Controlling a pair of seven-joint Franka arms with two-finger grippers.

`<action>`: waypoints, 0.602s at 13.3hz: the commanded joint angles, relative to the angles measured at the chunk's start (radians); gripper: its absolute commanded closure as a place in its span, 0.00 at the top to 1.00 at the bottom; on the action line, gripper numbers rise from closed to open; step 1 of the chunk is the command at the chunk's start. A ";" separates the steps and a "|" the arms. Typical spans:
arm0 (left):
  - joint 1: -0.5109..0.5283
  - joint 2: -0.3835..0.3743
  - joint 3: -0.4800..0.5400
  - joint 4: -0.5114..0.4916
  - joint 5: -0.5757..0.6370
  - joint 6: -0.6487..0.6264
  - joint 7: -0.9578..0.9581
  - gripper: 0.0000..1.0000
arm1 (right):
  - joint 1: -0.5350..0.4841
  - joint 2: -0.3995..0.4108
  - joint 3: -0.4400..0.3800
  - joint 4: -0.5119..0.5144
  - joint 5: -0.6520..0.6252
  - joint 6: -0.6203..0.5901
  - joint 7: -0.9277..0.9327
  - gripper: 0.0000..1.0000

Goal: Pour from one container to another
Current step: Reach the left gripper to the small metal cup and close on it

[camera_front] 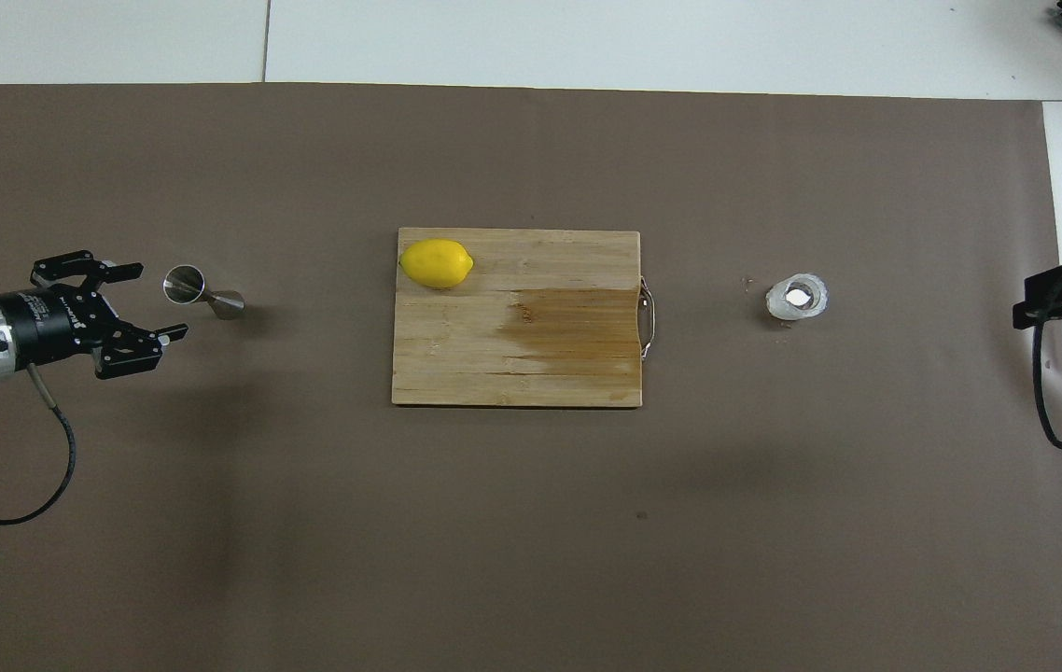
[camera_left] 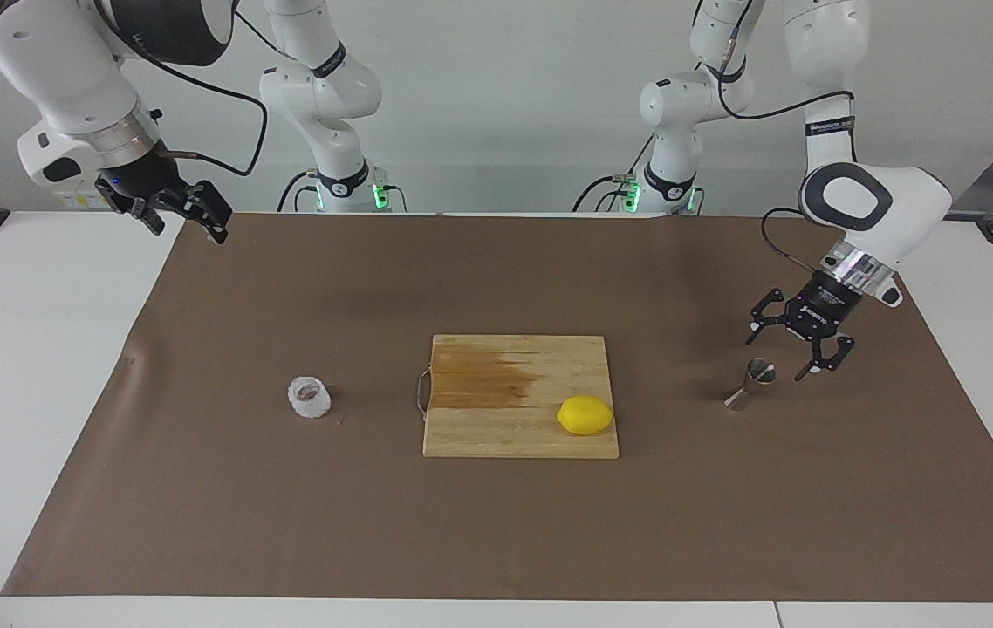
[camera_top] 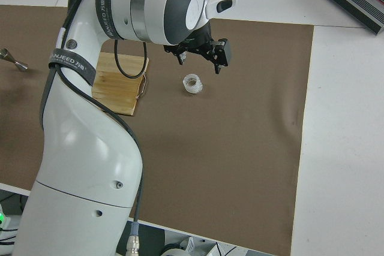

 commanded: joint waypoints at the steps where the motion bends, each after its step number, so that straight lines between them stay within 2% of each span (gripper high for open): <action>1: -0.050 0.006 0.003 -0.025 -0.053 0.067 -0.004 1.00 | 0.005 -0.005 -0.007 -0.009 0.022 0.003 0.011 1.00; 8: -0.055 0.005 0.003 -0.029 -0.055 0.070 0.011 1.00 | 0.005 -0.004 -0.007 -0.009 0.024 0.003 0.011 1.00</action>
